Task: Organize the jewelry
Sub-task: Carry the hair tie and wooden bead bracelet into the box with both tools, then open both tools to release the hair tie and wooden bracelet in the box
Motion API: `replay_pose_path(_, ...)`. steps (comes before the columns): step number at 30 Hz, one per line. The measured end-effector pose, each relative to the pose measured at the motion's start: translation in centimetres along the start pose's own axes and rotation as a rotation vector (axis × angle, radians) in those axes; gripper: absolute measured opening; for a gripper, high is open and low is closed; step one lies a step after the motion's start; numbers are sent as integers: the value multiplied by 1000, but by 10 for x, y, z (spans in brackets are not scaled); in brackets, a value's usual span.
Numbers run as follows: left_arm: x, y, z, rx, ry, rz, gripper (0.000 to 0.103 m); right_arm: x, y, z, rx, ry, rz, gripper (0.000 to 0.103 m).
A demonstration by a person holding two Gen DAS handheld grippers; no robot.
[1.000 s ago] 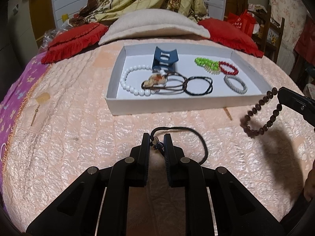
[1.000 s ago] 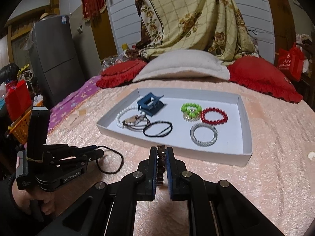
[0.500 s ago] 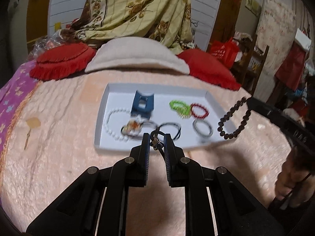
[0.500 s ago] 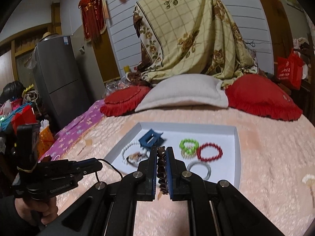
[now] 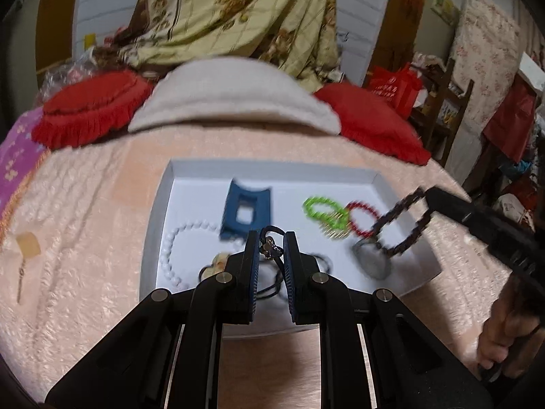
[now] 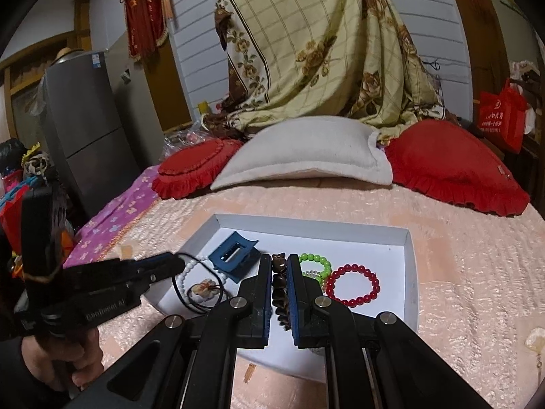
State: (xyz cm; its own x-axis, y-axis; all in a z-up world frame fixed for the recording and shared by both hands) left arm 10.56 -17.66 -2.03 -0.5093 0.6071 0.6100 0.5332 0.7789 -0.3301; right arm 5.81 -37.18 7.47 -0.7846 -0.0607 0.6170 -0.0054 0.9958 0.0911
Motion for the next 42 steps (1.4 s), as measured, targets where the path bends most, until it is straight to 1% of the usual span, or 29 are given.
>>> replay_pose_path(2, -7, 12, 5, 26, 20, -12, 12, -7, 1, 1, -10, 10, -8, 8)
replay_pose_path(4, -12, 19, 7, 56, 40, -3, 12, -14, 4, 3, -22, 24, -18, 8)
replay_pose_path(6, -14, 22, 8, 48, 46, -24, 12, -21, 10, 3, -33, 35, -37, 8)
replay_pose_path(8, -15, 26, 10, 28, 50, -60, 12, -25, 17, 3, -42, 40, -62, 8)
replay_pose_path(9, -17, 29, 11, 25, 58, -81, 12, -27, 21, 4, -52, 43, -81, 8)
replay_pose_path(11, -23, 34, 16, 31, 81, -97, 12, -32, 24, 7, -83, 57, -116, 8)
replay_pose_path(13, -26, 37, 20, 27, 93, -118, 12, -42, 22, 14, -101, 86, -111, 8)
replay_pose_path(15, -30, 40, 25, 18, 110, -136, 12, -57, 12, 25, -137, 137, -92, 8)
replay_pose_path(18, -33, 42, 28, 13, 119, -150, 12, -74, -5, 42, -182, 217, -43, 8)
replay_pose_path(21, -34, 43, 30, 11, 124, -154, 12, -82, -16, 49, -198, 252, -8, 8)
replay_pose_path(25, -35, 49, 34, 22, 136, -172, 12, -87, -24, 55, -183, 276, 30, 8)
replay_pose_path(30, -32, 51, 40, 27, 146, -206, 13, -93, -33, 64, -200, 305, 49, 8)
replay_pose_path(37, -21, 44, 56, 11, 149, -232, 13, -98, -34, 71, -208, 327, 42, 8)
replay_pose_path(42, -11, 44, 65, 34, 161, -237, 13, -94, -34, 77, -233, 340, 16, 8)
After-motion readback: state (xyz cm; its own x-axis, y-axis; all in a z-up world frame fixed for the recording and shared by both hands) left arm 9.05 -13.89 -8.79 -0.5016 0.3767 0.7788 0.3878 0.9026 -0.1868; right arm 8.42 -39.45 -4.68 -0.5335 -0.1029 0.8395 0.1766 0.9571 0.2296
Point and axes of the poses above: each gripper's, at about its wrist camera, not at the fingertips, and x roughly against the way its jaws point, y to its left, z to its underside, the point moved 8 cm from there along -x, roughly the way its jaws point, and after that the axes turned 12 degrees about z, right-handed, at the moved point
